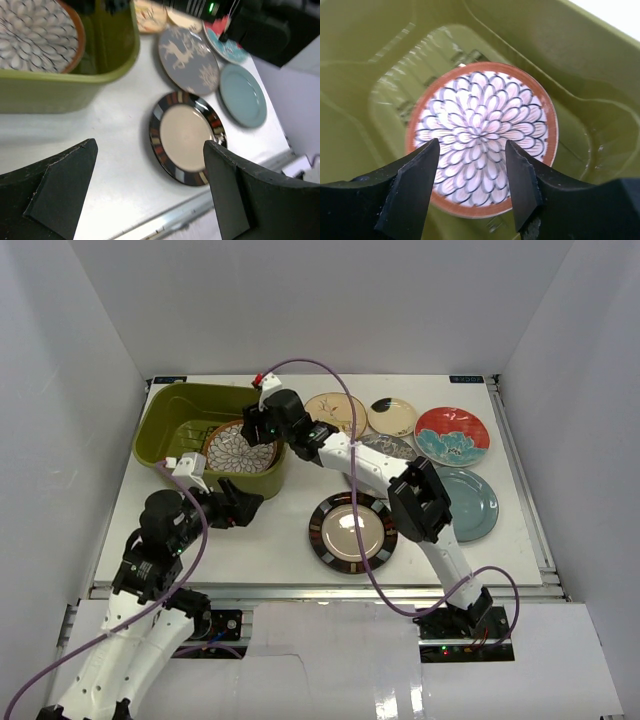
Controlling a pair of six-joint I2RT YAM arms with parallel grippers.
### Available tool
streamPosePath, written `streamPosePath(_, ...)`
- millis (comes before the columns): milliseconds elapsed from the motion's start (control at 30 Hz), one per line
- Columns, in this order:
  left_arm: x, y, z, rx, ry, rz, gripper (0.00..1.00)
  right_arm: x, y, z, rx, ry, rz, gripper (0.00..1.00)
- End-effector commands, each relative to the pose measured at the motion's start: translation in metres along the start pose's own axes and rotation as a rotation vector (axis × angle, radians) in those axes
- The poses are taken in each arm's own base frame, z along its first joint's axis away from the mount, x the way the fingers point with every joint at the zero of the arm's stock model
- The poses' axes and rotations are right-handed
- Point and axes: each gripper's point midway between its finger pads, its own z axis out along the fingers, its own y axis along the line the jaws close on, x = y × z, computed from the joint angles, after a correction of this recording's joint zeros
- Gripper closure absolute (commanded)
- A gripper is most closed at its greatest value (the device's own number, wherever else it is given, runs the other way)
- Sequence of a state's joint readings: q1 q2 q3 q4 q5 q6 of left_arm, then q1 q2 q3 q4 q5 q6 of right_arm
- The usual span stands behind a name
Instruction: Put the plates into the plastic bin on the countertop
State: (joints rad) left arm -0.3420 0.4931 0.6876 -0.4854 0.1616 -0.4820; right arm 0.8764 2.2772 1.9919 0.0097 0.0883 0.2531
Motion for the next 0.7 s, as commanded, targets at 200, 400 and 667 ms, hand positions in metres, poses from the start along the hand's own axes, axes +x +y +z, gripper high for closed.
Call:
streamPosePath(200, 0.058, -0.029, 0.004, 0.208, 0.252, -0.157, 0.13, -0.186, 0.003, -0.124, -0.311, -0.288, 0.233, 0.29)
streamPosePath(400, 0.116, -0.02, 0.029, 0.201, 0.474, -0.269, 0.22, -0.168, -0.011, -0.22, -0.283, -0.326, 0.198, 0.29)
streamPosePath(667, 0.158, -0.029, 0.052, 0.116, 0.54, -0.291, 0.26, -0.063, -0.028, -0.309, -0.189, -0.312, 0.213, 0.31)
